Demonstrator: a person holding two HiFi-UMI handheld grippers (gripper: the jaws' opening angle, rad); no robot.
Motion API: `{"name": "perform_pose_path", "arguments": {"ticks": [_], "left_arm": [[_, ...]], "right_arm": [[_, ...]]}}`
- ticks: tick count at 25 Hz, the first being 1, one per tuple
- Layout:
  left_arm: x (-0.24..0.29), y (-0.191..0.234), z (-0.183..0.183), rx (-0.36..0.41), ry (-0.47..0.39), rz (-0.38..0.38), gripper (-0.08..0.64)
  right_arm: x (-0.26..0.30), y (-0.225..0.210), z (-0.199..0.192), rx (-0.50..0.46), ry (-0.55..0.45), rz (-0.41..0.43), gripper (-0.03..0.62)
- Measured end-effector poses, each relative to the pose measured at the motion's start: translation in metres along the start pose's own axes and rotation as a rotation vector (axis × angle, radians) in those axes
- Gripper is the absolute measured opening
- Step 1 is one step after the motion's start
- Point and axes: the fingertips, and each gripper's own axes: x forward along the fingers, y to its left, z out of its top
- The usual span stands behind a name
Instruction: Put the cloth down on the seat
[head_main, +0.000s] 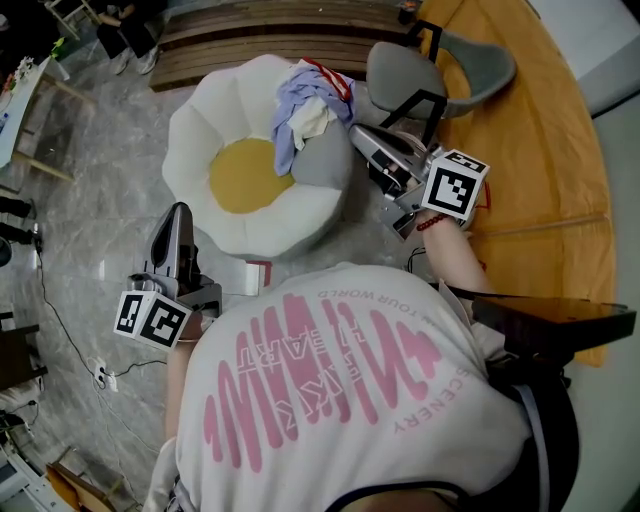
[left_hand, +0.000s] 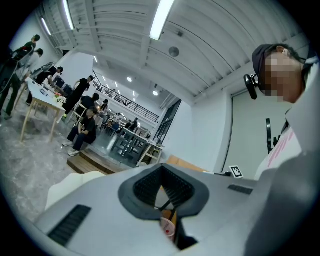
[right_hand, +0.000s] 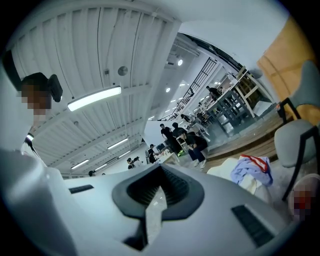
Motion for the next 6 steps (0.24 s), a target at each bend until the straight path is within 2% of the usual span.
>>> {"name": "perform_pose_path", "arguments": {"ticks": [6], "left_arm": [[-0.0042, -0.0014, -0.0036, 0.005, 0.010, 0.002, 0.009]], "right_arm": [[0.0013, 0.0024, 0.0009, -0.012, 0.005, 0.008, 0.011]]}}
